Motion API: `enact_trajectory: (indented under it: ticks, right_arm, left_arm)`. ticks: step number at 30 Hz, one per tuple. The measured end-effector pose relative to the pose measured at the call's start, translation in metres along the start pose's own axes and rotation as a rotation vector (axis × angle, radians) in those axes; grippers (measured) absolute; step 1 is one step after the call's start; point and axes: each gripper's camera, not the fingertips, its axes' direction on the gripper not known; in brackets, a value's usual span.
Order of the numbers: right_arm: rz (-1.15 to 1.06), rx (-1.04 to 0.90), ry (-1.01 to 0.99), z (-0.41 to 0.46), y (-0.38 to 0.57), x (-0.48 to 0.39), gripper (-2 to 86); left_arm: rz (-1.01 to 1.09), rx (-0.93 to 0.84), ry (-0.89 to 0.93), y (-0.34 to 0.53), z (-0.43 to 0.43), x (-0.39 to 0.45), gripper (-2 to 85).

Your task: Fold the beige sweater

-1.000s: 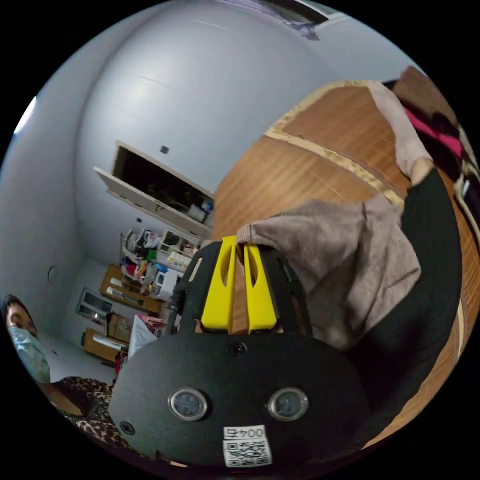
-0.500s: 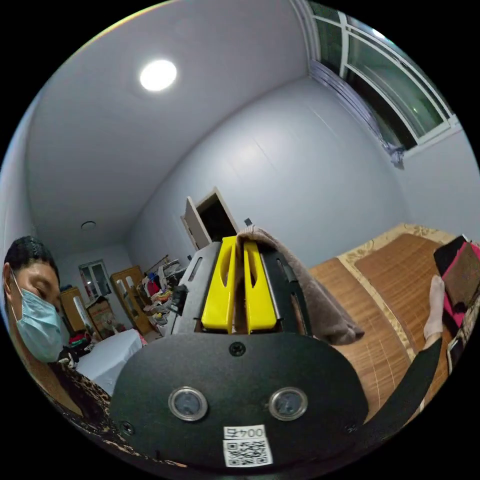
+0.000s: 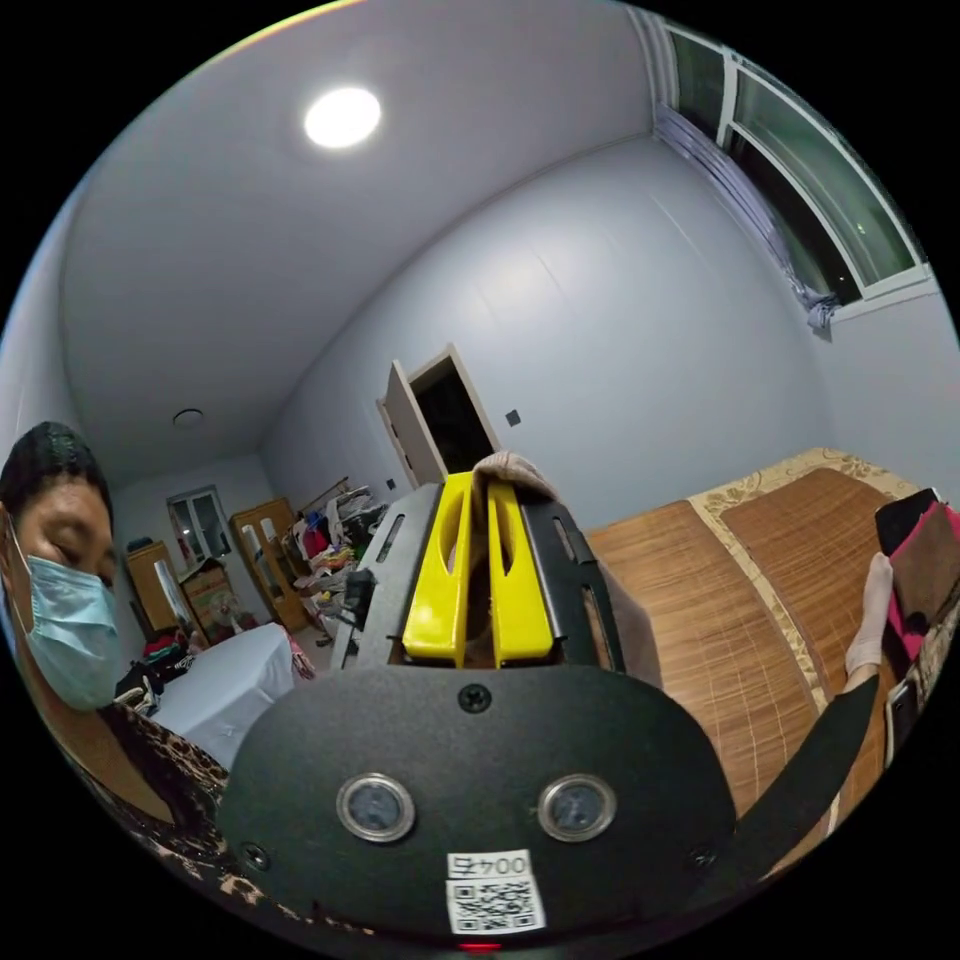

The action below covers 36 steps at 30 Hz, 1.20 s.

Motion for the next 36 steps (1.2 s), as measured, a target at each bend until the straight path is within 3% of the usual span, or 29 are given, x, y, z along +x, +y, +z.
enact_trajectory:
  ticks: [4,8,13,17,20,28,36]
  right_arm:
    - [0.054,-0.033,0.103,-0.013,0.01,0.036,3.7]
    - [0.113,-0.188,0.227,-0.002,0.023,0.084,4.7]
    - [0.337,-0.567,0.133,0.064,0.094,0.207,10.5]
    - [0.464,-0.577,0.203,0.075,0.144,0.266,11.0]
    - [0.411,-0.631,0.262,0.103,0.174,0.279,11.0]
    - [-0.004,-0.911,0.413,0.286,0.272,0.281,11.0]
    - [-0.14,-1.215,0.506,0.435,0.342,0.318,8.9]
  left_arm:
    - [-0.157,0.09,0.343,-0.056,-0.097,-0.1,2.6]
    - [-0.256,0.065,0.308,-0.082,-0.147,-0.19,2.6]
    - [-0.531,-0.2,0.227,-0.037,-0.067,-0.314,2.9]
    - [-0.672,-0.356,0.19,0.017,-0.004,-0.351,3.1]
    - [-0.725,-0.344,0.217,0.017,0.004,-0.37,3.2]
    - [-0.743,-0.311,0.233,0.002,0.007,-0.401,3.4]
    - [-0.733,-0.32,0.237,-0.004,0.017,-0.409,3.4]
